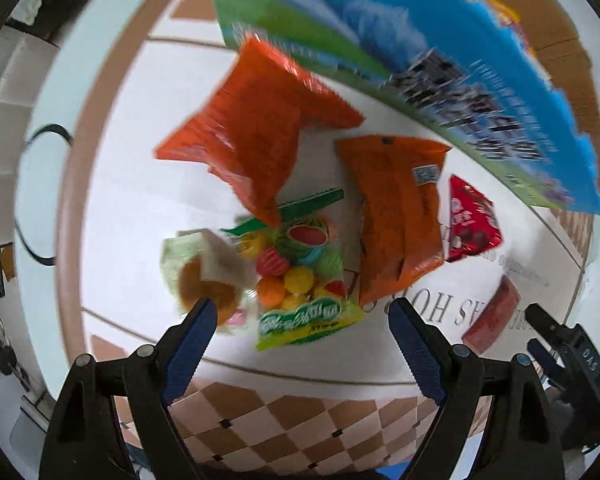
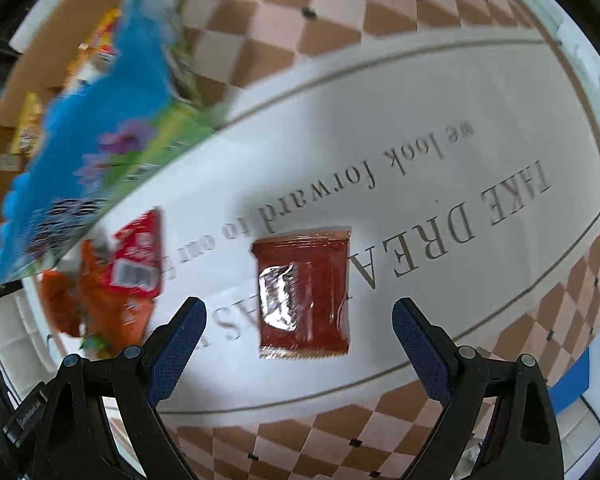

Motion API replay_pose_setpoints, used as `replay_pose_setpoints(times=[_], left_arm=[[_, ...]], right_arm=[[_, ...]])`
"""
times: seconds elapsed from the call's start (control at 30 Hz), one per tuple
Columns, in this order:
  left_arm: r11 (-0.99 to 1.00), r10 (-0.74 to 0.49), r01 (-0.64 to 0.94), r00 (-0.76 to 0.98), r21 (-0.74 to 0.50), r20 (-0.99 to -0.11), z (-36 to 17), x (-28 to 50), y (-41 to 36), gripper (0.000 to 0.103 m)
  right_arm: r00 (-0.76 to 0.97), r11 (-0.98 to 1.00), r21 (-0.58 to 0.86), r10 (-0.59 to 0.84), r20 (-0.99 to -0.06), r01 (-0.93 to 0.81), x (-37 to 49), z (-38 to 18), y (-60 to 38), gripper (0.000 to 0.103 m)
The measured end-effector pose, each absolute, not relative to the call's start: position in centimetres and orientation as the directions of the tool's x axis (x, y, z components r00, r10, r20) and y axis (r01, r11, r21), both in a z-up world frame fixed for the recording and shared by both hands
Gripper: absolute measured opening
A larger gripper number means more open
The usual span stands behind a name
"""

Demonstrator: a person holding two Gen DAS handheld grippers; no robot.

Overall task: Organize snacks
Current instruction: 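Grasp the watermelon candy bag with the left tool while the right tool grasps the brown sauce packet, then carry both packs into the box and open both tools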

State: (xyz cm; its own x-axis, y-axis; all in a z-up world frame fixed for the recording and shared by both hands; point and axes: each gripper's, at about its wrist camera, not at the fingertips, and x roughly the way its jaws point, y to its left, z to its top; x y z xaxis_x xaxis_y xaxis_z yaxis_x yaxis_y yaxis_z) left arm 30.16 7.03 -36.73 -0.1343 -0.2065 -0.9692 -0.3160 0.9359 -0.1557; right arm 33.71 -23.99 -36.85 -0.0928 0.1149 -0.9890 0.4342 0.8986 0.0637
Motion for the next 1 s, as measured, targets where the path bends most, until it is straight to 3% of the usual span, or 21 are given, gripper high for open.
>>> replay_pose_setpoints(times=[0.17, 0.37, 0.53, 0.6, 1.0], left_arm=[[0.938, -0.197, -0.314, -0.139, -0.146, -0.970, -37.7, 31.4, 5.6, 0.086], [0.952, -0.150, -0.291, -0.169, -0.096, -0.974, -39.1, 31.2, 4.8, 0.082], [0.963, -0.115, -0.262, -0.176, -0.066, -0.978, -39.8, 30.2, 4.1, 0.052], [0.969, -0.092, -0.242, -0.164, -0.050, -0.982, -39.8, 29.9, 3.7, 0.048], [0.993, -0.042, -0.119, -0.204, -0.017, -0.978, -39.9, 21.8, 1.3, 0.047]], right_arm=[[-0.140, 0.898, 0.031, 0.102, -0.985, 0.439, 33.9, -39.9, -24.0, 0.094], [-0.179, 0.902, 0.003, 0.089, -0.980, 0.432, 33.9, -41.7, -23.6, 0.083], [-0.171, 0.924, -0.038, 0.029, -0.985, 0.380, 34.2, -41.6, -22.3, 0.073], [-0.167, 0.933, -0.039, 0.023, -0.986, 0.357, 34.3, -41.3, -21.5, 0.058], [-0.243, 0.965, 0.021, 0.086, -0.966, 0.260, 28.3, -41.4, -17.9, 0.058]])
